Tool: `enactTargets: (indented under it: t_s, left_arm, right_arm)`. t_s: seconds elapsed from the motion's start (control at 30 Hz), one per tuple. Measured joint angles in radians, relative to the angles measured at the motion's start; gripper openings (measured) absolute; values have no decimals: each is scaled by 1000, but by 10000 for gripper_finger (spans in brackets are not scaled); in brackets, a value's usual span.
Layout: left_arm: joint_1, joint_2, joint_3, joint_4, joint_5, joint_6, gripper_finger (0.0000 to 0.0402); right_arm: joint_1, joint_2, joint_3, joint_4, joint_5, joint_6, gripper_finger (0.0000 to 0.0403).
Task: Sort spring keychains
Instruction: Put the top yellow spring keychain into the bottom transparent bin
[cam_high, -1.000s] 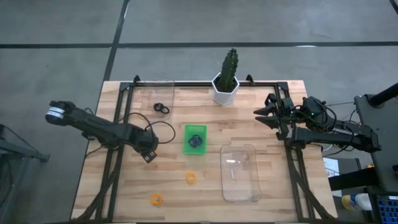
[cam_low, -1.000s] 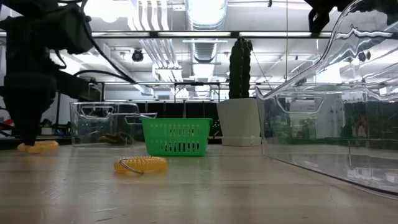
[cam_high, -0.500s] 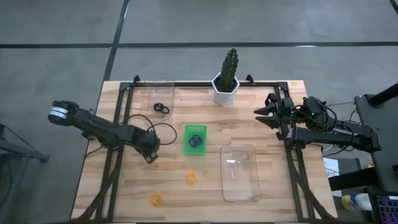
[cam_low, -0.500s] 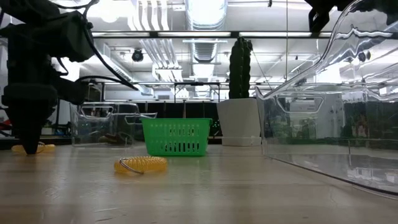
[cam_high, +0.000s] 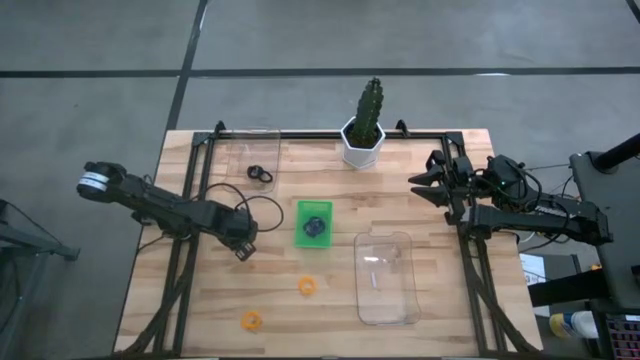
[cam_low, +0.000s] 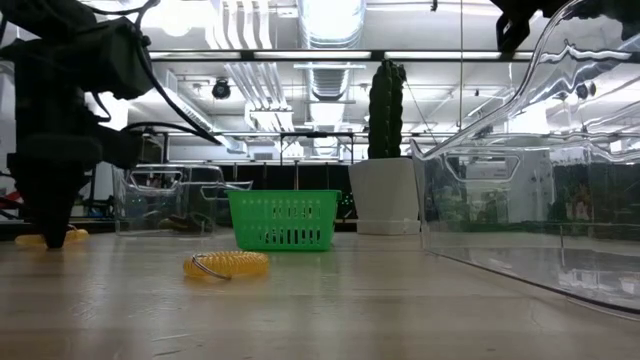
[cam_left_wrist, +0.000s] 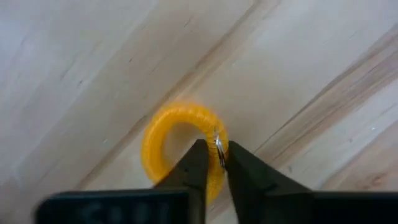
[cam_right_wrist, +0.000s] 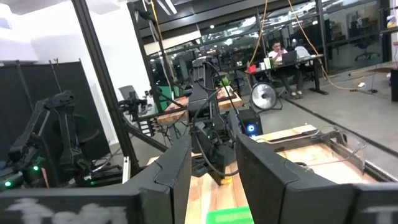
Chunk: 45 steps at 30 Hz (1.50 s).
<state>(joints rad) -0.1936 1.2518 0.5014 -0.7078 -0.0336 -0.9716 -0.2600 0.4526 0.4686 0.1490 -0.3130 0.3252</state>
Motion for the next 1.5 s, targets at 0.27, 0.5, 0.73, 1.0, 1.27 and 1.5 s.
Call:
enactTargets:
  t_s: [0.27,0.5,0.73,1.0,1.27,1.5]
  left_arm:
    - [0,-31,18,31,9,-24,12]
    - [-1,-98,129,52,32,27,7]
    - [-2,-152,308,67,31,121,7]
    - [-2,-162,430,483,193,421,7]
    - [-3,-148,426,995,484,545,7]
    - [-3,-145,426,1116,548,548,6]
  right_arm:
    - [0,0,0,-2,0,79,130]
    - [0,10,0,-2,-1,136,123]
    - [0,33,0,-18,-2,140,115]
    - [0,51,0,-18,-2,138,117]
    - [0,53,0,-18,-2,135,123]
    - [0,55,0,-18,-2,128,118]
